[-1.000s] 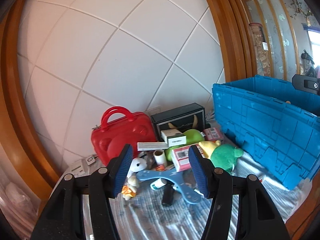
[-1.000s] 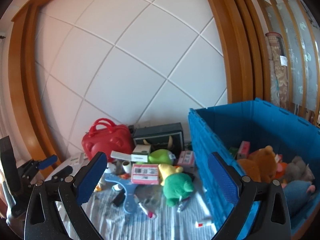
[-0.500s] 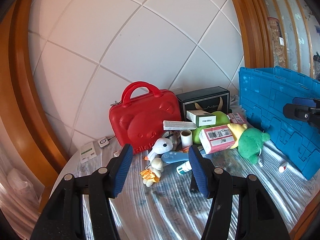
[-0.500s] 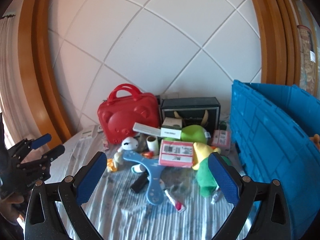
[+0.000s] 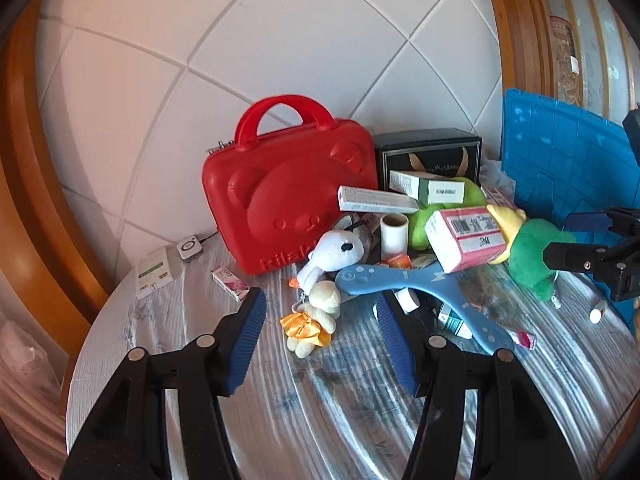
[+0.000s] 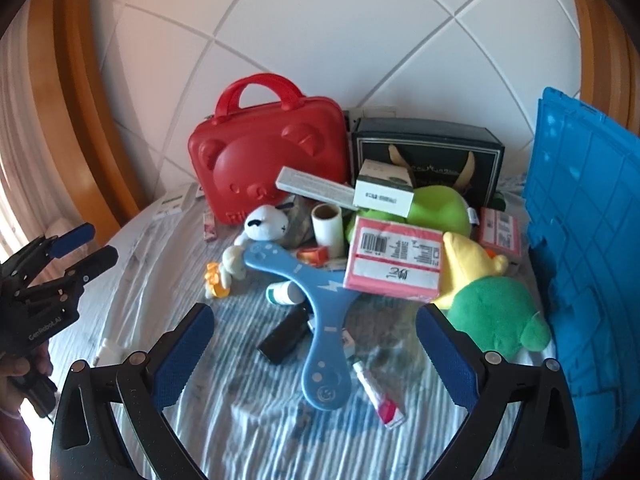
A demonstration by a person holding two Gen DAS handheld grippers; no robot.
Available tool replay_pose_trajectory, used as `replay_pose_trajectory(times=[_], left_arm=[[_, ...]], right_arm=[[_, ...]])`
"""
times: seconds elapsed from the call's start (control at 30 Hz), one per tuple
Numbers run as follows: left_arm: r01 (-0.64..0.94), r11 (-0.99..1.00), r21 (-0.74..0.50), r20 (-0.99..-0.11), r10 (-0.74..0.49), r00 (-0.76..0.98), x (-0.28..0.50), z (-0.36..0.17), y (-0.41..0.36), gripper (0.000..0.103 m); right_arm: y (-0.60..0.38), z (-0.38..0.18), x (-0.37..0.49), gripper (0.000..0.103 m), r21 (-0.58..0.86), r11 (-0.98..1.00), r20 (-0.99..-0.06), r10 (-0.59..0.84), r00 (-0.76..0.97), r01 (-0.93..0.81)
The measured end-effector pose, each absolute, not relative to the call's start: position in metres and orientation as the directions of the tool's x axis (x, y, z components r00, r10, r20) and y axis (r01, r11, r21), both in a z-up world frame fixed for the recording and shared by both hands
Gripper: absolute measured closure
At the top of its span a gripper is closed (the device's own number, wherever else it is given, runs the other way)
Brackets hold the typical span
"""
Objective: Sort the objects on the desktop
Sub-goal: 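Open both tools over the crate and return them to the table pile, then grasp the blue boomerang with the right tool while the left tool grasps the cream plush bear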
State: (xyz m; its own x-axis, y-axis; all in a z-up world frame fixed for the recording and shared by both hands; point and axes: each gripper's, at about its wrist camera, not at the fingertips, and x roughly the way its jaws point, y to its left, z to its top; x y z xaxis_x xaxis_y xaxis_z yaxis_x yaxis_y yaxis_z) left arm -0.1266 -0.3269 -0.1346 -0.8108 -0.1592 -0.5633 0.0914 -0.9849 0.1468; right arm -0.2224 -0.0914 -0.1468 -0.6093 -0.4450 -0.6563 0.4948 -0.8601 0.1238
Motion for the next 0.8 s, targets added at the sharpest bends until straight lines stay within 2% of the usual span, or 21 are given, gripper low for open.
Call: replay_pose_trajectory(times=[0.17,0.3,0.6,0.7,0.8], left_arm=[[0.047,-0.989,0.142,-0.631,-0.127,-0.766,-0.152,-0.174,-0.341,0.046],[0.023,-0.995,0.095,-0.657,-0.079,-0.750,-0.174,-0.197,-0.356,0.046],[-0.067,-0.995,0.076,-0.710,-0.007,-0.704,-0.238,-0.250,-0.375,0.046],[-0.076,-0.995,0.067,-0.728,0.004,-0.686,-0.253,-0.264,-0.378,0.046],[-0.078,-0.996,0.051,-0.746,0.014,-0.666,-0.264,-0.278,-0.380,0.046]], right_arm=[[-0.103,-0.176,-0.247,0.001,0.143,-0.863,-0.709,-0.431,-0.559,0.484],[-0.110,-0.196,-0.265,0.001,0.142,-0.867,-0.744,-0.412,-0.526,0.477],[-0.124,-0.243,-0.301,0.001,0.157,-0.872,-0.807,-0.384,-0.449,0.463],[-0.127,-0.255,-0.311,0.006,0.157,-0.875,-0.819,-0.374,-0.435,0.457],[-0.129,-0.267,-0.322,0.015,0.168,-0.878,-0.836,-0.368,-0.408,0.448]])
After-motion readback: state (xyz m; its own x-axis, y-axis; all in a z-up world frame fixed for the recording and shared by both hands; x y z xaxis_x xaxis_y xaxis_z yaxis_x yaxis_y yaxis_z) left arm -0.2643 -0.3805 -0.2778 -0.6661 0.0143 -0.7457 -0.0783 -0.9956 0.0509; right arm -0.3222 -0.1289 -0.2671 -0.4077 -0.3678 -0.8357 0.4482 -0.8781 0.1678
